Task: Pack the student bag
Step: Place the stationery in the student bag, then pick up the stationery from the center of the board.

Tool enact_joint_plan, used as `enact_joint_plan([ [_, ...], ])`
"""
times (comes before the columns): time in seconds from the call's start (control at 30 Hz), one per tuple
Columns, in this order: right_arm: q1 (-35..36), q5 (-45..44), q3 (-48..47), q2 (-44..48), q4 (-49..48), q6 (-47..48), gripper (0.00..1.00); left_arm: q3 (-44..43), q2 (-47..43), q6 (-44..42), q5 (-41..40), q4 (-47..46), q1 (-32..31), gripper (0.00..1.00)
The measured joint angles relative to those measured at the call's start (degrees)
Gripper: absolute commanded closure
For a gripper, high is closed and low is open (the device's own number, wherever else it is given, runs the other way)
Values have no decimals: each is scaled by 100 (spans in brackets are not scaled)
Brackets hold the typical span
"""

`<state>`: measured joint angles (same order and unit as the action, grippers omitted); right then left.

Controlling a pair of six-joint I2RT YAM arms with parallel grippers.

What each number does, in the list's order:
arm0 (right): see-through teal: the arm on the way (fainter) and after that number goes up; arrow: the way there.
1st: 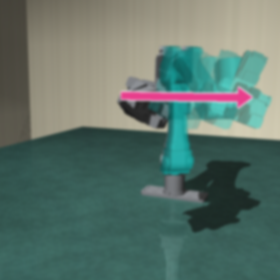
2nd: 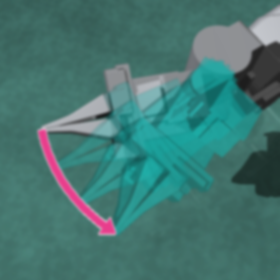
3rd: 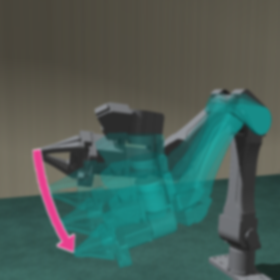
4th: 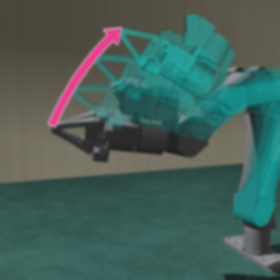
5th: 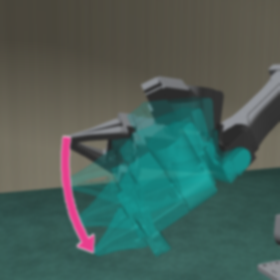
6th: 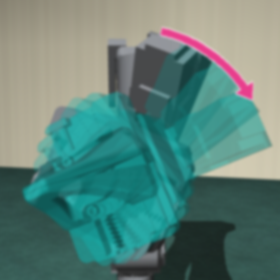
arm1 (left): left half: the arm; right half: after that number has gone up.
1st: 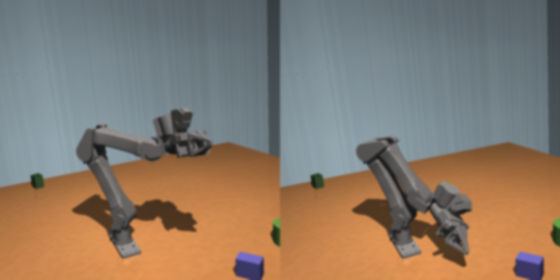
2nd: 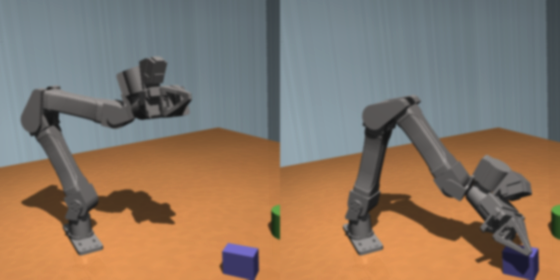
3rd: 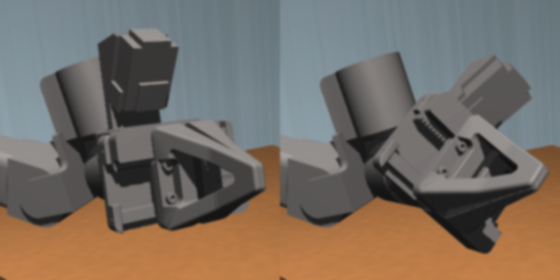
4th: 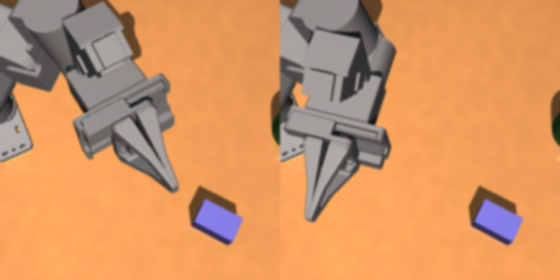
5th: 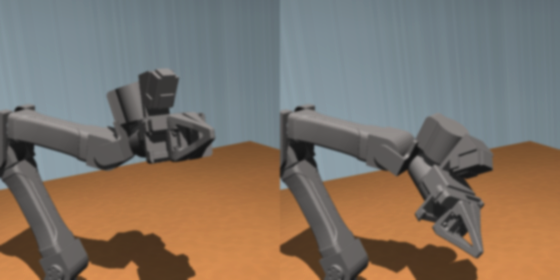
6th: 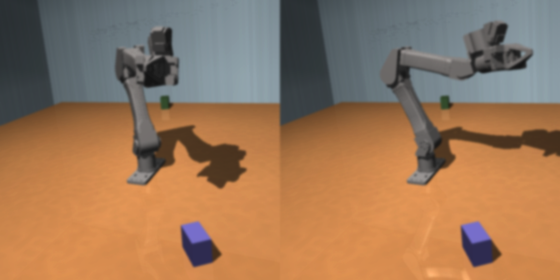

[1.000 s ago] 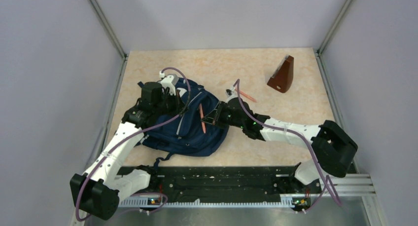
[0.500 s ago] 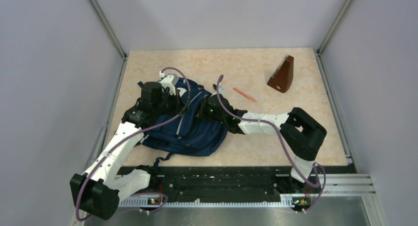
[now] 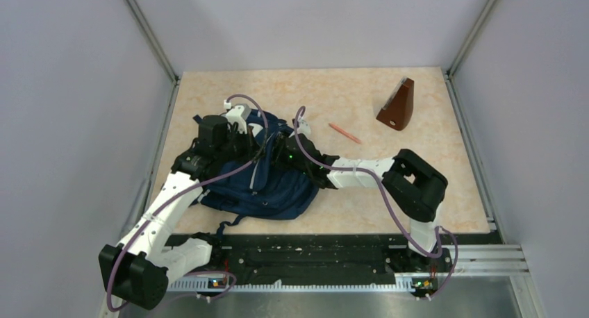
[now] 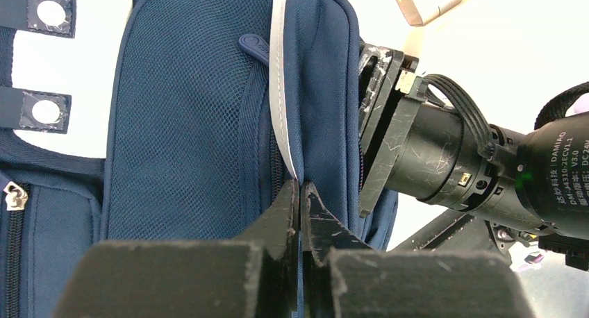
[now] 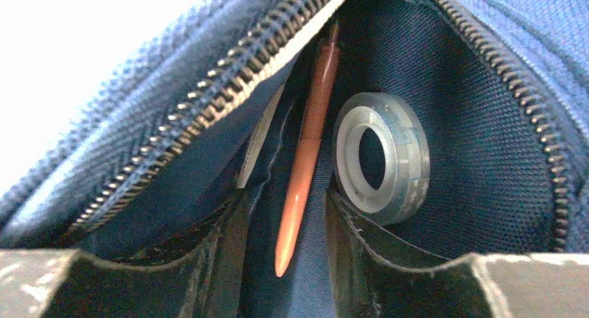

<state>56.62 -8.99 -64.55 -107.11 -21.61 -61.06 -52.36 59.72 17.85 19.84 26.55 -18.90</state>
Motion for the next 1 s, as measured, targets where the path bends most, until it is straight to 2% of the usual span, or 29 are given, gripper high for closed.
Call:
enact_joint_plan([
  [0.23,22,-114,345,92,-439,240,48,2,0,0,0,2,9,100],
  [0.53,125,-391,1172,988,-940,938,44,42,-59,0,-46,2,4,100],
  [0.8,151,-555,2201,2302,-1130,1810,39,42,-83,-11,-205,9,2,100],
  [1.0,55,-826,2721,3392,-675,2691,37,46,-114,-46,-258,11,0,100],
])
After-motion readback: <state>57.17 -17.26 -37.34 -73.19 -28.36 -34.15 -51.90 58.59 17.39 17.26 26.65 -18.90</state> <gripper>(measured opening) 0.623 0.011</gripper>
